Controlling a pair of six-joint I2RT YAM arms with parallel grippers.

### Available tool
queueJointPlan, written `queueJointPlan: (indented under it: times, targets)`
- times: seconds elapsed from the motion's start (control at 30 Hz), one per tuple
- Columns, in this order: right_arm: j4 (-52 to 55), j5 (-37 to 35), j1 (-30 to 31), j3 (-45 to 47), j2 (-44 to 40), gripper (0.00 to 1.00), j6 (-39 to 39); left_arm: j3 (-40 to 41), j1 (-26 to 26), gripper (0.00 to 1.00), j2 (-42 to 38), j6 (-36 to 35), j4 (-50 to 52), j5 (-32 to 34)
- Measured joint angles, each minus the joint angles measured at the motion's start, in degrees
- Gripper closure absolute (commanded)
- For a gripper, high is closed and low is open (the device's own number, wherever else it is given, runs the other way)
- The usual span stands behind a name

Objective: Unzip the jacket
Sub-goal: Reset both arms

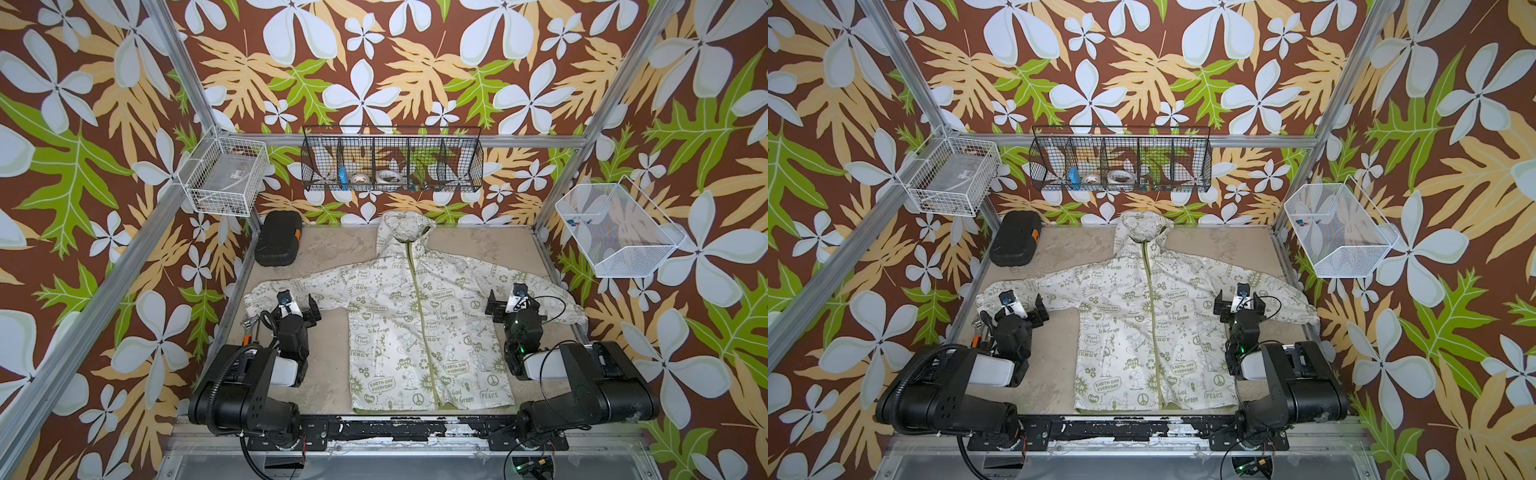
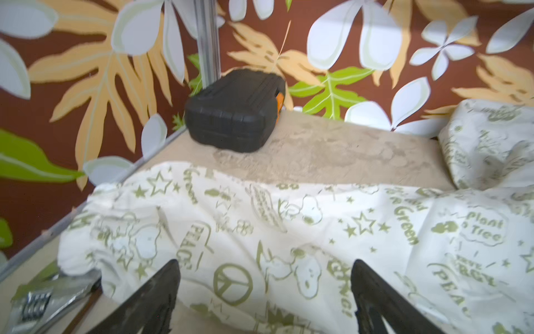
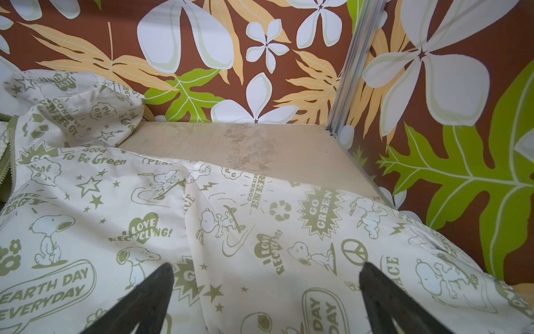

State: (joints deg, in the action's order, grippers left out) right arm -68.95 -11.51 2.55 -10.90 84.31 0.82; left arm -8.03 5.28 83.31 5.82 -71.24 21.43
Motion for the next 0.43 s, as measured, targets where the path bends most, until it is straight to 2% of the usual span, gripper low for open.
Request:
queueJointPlan:
  times: [0.43]
  targets:
    - [0.07, 0.79, -0.28, -0.5, 0.24, 0.0, -0.2, 0.55, 1.53, 0.0, 0.31, -1.57, -3.32, 0.76]
